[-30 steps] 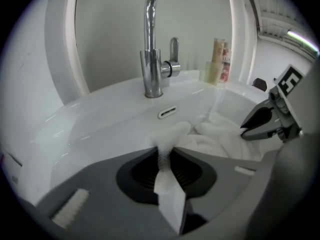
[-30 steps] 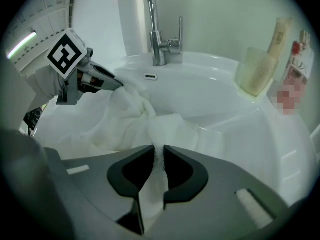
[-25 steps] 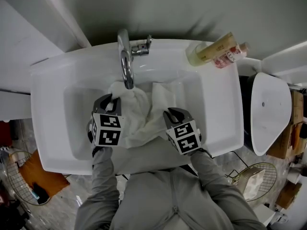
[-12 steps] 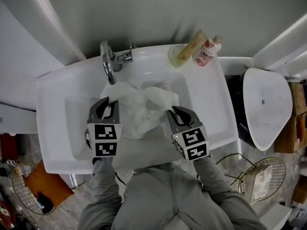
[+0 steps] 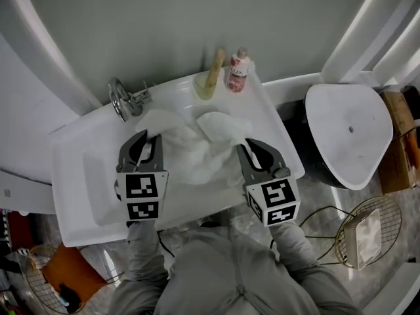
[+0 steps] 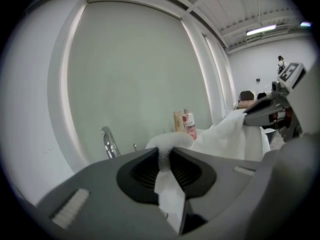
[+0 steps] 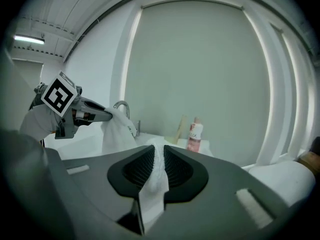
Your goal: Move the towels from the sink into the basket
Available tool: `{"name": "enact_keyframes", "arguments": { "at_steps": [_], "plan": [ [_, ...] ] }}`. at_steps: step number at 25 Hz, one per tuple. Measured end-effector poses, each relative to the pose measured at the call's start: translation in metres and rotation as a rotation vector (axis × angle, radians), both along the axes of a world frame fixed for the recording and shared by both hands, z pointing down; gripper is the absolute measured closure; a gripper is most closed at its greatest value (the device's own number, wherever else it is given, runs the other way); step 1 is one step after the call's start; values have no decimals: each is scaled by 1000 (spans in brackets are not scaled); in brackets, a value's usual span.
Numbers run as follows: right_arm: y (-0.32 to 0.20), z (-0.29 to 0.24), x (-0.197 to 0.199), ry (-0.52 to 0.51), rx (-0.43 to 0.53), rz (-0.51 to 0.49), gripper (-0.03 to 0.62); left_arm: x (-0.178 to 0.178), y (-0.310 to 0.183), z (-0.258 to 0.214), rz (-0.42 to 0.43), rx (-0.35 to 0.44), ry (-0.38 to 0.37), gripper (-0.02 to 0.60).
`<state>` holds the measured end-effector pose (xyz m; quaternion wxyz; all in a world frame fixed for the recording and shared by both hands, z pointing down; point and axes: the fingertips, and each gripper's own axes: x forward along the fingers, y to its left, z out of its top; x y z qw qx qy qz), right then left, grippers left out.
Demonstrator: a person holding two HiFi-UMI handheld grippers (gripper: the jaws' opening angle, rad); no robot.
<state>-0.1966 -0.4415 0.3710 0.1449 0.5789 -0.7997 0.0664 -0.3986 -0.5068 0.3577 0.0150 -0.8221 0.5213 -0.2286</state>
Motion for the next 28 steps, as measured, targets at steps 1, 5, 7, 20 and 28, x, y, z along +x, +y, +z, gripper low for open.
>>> {"name": "enact_keyframes", "arguments": {
  "at_steps": [1, 5, 7, 20, 28],
  "plan": [
    [8, -8, 11, -2, 18, 20, 537, 11, 6, -8, 17, 18, 0, 465],
    [46, -33, 58, -7, 74, 99, 537, 57, 33, -38, 84, 76, 3, 465],
    [68, -42, 83, -5, 95, 139, 537, 85, 48, -49, 120, 96, 12, 465],
    [231, -73, 231, -5, 191, 471, 537, 267, 156, -75, 445, 164, 24, 465],
    [347, -80, 317, 24, 210, 717, 537, 386, 235, -75, 689, 166, 41, 465]
  ]
}}
